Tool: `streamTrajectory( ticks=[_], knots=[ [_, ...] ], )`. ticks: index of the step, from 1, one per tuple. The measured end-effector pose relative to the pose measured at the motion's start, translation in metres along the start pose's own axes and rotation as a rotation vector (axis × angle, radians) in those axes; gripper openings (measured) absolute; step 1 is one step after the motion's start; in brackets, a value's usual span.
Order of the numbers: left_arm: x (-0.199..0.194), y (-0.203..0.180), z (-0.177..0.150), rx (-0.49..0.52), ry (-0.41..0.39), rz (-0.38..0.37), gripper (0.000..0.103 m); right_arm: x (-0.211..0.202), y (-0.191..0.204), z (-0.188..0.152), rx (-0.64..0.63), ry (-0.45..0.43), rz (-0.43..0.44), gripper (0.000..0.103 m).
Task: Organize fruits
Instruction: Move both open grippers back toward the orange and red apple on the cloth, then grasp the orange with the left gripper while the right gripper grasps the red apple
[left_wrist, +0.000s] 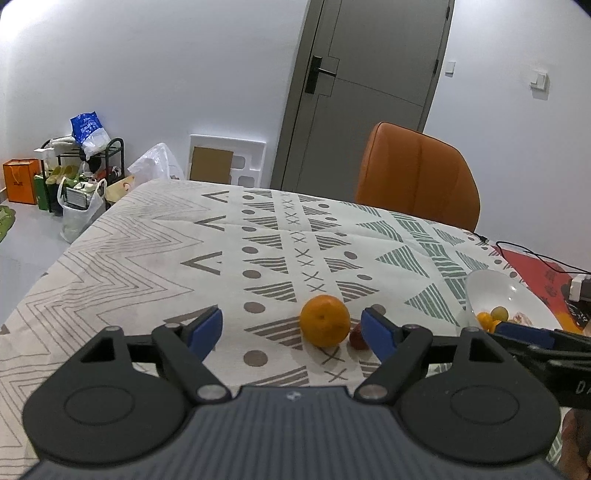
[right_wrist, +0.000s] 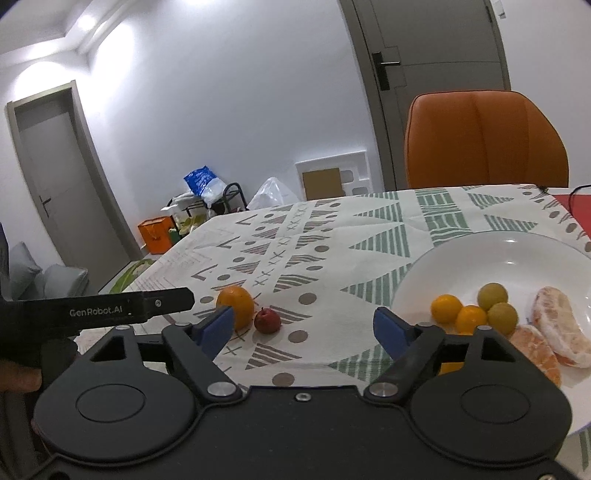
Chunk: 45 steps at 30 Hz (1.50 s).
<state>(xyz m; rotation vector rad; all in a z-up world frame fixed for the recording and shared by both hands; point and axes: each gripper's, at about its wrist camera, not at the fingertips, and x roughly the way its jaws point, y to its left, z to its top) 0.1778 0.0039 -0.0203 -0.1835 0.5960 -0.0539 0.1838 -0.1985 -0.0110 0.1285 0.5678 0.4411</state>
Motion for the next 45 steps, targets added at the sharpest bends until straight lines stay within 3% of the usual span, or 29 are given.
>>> streamTrajectory(
  ticks=[10, 14, 24, 28, 31, 45],
  knots=[
    [0.014, -0.006, 0.001, 0.004, 0.013, -0.03, 0.075, 0.013, 0.004, 0.001, -0.012, 0.025, -0.01, 0.068],
    [0.022, -0.008, -0.001, 0.0, 0.034, -0.046, 0.065, 0.016, 0.007, 0.002, -0.025, 0.03, -0.019, 0.064],
    [0.049, -0.017, -0.007, 0.022, 0.091, -0.05, 0.063, 0.024, 0.006, 0.0, -0.023, 0.038, -0.032, 0.062],
    [0.055, -0.021, -0.009, 0.024, 0.104, -0.059, 0.053, 0.024, 0.006, 0.002, -0.026, 0.032, -0.041, 0.062],
    [0.054, -0.022, -0.008, 0.03, 0.094, -0.064, 0.037, 0.026, 0.006, 0.002, -0.026, 0.034, -0.042, 0.062],
    [0.035, -0.001, -0.004, -0.006, 0.061, -0.021, 0.036, 0.042, 0.022, 0.002, -0.062, 0.063, 0.004, 0.06]
  ],
)
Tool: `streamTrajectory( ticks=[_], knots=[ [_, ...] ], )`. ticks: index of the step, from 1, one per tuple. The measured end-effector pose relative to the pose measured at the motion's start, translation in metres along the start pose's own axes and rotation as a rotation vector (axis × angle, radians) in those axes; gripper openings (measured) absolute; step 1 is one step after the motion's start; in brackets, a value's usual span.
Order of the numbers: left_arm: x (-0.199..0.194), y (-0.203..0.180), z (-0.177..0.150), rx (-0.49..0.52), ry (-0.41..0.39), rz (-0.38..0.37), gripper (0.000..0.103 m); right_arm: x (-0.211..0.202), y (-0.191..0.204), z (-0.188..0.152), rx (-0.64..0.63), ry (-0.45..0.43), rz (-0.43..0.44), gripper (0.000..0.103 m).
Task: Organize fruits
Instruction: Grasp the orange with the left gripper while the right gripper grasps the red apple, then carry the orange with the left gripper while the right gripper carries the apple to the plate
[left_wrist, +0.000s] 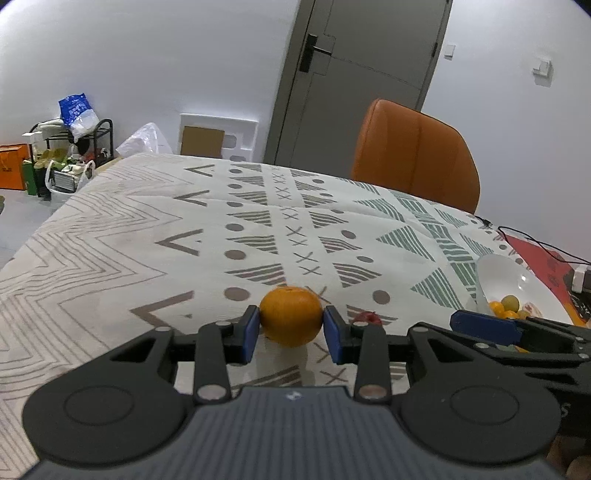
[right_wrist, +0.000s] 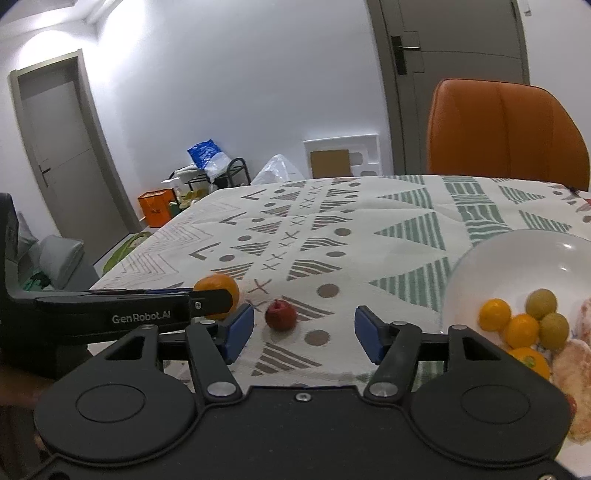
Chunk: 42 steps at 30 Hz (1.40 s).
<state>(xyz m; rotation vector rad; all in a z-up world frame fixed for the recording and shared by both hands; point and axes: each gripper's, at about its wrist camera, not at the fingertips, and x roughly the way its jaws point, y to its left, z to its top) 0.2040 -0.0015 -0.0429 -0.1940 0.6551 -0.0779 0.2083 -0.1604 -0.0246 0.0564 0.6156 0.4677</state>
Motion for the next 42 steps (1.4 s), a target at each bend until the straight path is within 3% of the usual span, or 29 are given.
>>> streamTrajectory(
  ticks=[7, 11, 21, 27, 31, 35, 42],
  knots=[
    [-0.008, 0.006, -0.001, -0.009, -0.011, 0.022, 0.035, 0.01, 0.004, 0.003, -0.009, 0.012, 0.014, 0.06],
    [-0.012, 0.013, -0.002, -0.018, -0.015, 0.031, 0.034, 0.016, 0.008, 0.004, -0.018, 0.025, 0.027, 0.055],
    [-0.023, 0.026, 0.001, -0.034, -0.041, 0.046, 0.026, 0.034, 0.017, 0.003, -0.038, 0.058, 0.042, 0.054],
    [-0.018, 0.022, -0.002, -0.019, -0.022, 0.017, 0.03, 0.044, 0.016, -0.001, -0.043, 0.075, 0.033, 0.046],
    [-0.011, 0.02, -0.005, -0.025, 0.008, -0.002, 0.037, 0.045, 0.015, 0.0, -0.042, 0.079, 0.036, 0.023],
    [-0.004, 0.019, -0.009, -0.026, 0.03, 0.032, 0.037, 0.041, 0.014, -0.002, -0.039, 0.078, 0.039, 0.023],
    [-0.009, 0.021, -0.008, -0.034, 0.013, 0.023, 0.037, 0.027, 0.015, -0.005, -0.027, 0.069, 0.036, 0.023]
  ],
)
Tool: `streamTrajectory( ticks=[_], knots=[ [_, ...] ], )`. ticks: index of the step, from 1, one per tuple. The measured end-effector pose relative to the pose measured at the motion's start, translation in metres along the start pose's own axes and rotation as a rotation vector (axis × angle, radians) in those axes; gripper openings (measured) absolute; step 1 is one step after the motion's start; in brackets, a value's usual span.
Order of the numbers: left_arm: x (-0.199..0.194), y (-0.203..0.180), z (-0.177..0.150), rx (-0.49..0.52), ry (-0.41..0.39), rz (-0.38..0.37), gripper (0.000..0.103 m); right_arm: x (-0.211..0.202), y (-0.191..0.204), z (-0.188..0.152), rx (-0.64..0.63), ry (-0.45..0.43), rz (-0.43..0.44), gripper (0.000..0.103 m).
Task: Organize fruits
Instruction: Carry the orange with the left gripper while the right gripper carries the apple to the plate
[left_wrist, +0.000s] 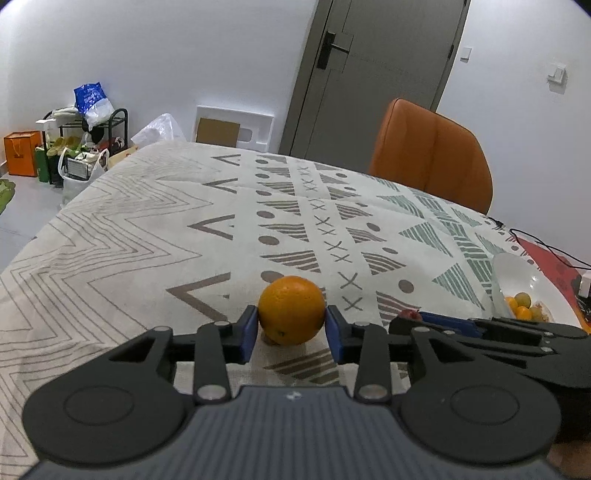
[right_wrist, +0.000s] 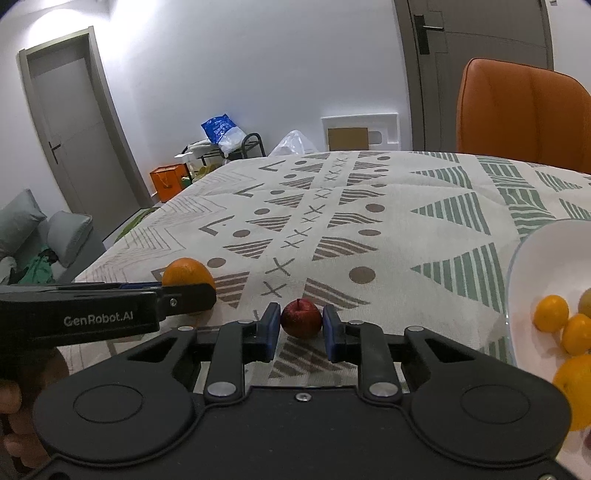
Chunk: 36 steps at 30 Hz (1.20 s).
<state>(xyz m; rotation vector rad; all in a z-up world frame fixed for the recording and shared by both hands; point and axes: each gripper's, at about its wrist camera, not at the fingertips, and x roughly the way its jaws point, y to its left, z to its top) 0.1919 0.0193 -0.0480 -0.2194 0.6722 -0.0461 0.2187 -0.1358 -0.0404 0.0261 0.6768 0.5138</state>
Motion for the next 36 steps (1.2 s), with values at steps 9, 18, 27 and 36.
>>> streamTrajectory(
  ticks=[9, 18, 27, 36],
  knots=[
    [-0.009, -0.013, 0.007, 0.023, -0.035, -0.017, 0.037, -0.02, -0.008, 0.002, 0.02, -0.041, -0.009, 0.023],
    [-0.012, -0.034, 0.01, 0.056, -0.046, -0.045, 0.037, -0.039, -0.023, 0.003, 0.045, -0.081, -0.035, 0.023],
    [-0.012, -0.057, 0.012, 0.086, -0.056, -0.083, 0.037, -0.06, -0.042, 0.0, 0.07, -0.115, -0.078, 0.023],
    [-0.011, -0.084, 0.011, 0.119, -0.06, -0.132, 0.037, -0.083, -0.064, -0.005, 0.1, -0.141, -0.138, 0.023]
  ],
)
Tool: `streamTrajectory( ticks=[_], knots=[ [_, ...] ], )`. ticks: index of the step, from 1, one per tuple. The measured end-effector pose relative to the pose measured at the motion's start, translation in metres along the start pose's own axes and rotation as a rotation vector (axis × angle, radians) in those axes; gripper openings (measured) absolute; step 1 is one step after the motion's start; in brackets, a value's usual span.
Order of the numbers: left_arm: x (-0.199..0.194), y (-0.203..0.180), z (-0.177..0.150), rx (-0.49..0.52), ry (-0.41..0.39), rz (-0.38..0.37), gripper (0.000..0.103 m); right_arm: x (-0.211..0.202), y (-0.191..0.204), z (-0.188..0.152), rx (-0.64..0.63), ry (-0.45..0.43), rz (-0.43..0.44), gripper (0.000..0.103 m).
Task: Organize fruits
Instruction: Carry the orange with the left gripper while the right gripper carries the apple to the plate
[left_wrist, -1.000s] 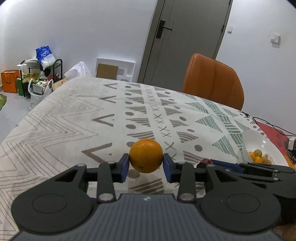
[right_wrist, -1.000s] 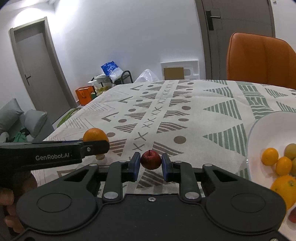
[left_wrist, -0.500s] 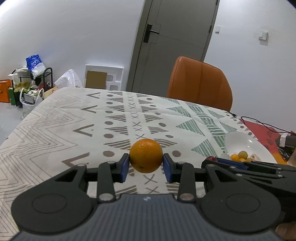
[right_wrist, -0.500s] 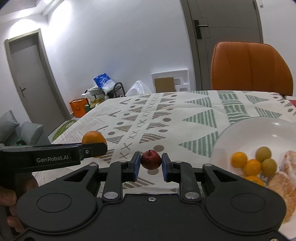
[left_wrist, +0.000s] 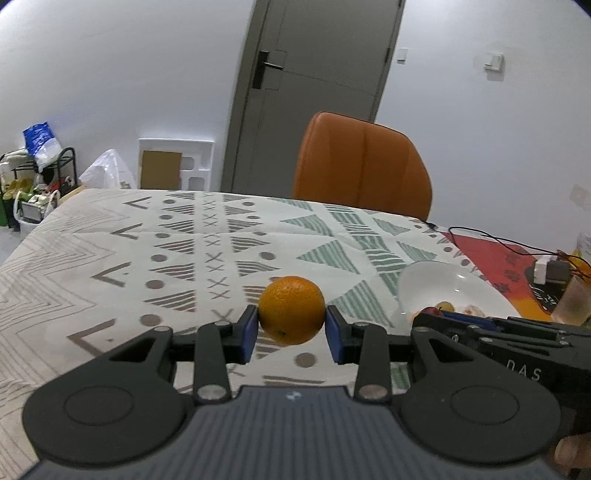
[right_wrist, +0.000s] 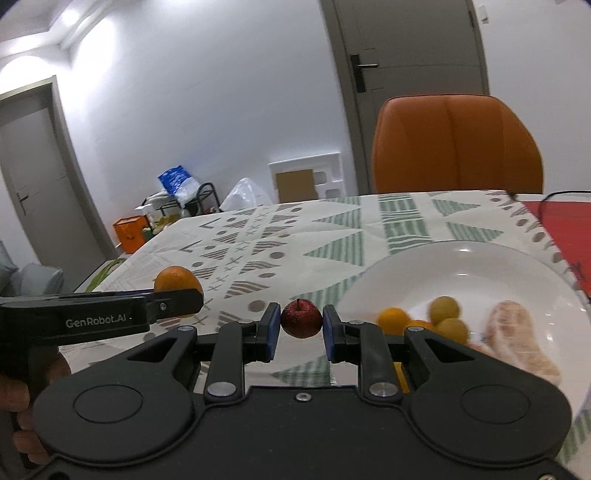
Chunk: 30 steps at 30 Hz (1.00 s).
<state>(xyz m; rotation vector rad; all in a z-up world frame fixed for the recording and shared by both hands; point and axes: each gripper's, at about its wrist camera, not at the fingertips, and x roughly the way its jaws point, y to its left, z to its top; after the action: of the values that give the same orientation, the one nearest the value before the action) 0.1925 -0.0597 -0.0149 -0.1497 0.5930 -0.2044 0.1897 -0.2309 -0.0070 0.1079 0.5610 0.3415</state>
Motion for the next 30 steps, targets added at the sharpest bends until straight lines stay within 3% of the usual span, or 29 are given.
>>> streamTrajectory(
  ticks=[30],
  knots=[
    [0.021, -0.071, 0.006, 0.116, 0.009, -0.11, 0.037, -0.036, -0.074, -0.003, 0.112, -0.064, -0.143, 0.023]
  ],
)
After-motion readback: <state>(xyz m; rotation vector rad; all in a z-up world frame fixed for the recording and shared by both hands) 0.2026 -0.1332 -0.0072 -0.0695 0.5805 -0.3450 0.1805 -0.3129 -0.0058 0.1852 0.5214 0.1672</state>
